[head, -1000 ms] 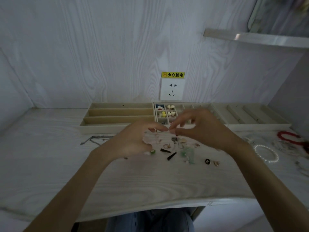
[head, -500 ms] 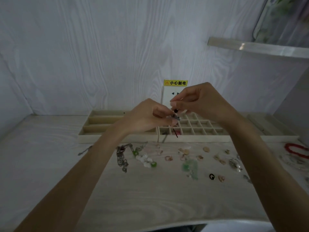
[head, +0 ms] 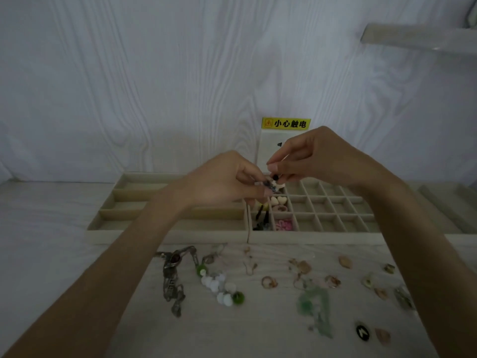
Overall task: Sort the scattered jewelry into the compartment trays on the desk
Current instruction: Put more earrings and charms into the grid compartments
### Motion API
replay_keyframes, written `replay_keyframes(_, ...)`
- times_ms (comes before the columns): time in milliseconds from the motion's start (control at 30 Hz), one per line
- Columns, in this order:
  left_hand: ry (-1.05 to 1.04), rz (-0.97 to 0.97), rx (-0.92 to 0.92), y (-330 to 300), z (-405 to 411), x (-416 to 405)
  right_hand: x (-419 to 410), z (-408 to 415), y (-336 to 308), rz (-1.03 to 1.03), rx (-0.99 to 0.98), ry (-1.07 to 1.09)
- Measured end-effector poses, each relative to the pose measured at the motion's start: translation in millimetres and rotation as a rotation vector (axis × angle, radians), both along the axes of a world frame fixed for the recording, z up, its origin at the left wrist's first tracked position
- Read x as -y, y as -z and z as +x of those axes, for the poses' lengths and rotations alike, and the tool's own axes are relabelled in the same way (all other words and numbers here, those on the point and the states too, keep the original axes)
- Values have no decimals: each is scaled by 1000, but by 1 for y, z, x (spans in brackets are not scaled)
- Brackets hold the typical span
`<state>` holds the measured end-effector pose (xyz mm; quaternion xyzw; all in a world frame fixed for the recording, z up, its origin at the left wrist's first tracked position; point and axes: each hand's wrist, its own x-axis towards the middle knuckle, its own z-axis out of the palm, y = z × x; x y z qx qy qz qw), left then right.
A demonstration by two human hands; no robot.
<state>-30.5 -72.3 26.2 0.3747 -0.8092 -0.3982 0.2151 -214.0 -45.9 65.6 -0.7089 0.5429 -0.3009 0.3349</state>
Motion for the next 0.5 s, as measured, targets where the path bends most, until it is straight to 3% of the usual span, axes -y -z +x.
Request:
replay_keyframes(267,54,22,105,15,1,5,4,-4,11,202,-145,-26)
replay_keyframes(500,99,-80,297,21,0,6,5,-2,20,311,-181,-25)
